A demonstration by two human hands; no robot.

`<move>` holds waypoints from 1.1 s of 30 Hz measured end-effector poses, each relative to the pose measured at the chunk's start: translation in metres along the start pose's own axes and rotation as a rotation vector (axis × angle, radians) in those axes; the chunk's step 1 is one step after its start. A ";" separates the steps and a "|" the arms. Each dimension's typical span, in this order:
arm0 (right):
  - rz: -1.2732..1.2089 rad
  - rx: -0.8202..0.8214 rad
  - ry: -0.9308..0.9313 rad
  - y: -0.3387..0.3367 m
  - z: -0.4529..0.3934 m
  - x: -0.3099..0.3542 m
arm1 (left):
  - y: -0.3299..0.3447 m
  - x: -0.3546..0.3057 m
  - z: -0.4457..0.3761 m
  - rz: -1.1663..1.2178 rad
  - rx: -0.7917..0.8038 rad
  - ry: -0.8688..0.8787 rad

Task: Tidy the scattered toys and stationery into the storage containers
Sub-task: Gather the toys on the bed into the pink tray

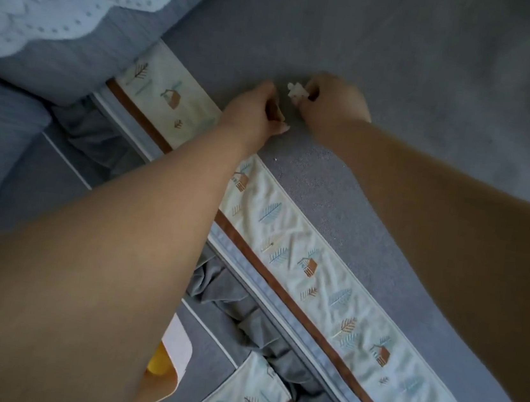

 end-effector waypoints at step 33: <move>0.144 0.186 0.206 0.218 0.324 0.052 | -0.076 0.280 0.418 0.106 -0.403 -0.314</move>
Point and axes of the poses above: each hand's wrist, its own z-axis away from the middle knuckle, its own y-axis out of the palm, x = y × z, the point moved 8 cm from there along -z, towards the middle knuckle, and after that the axes turned 3 degrees about -z, right-handed, at the moved point
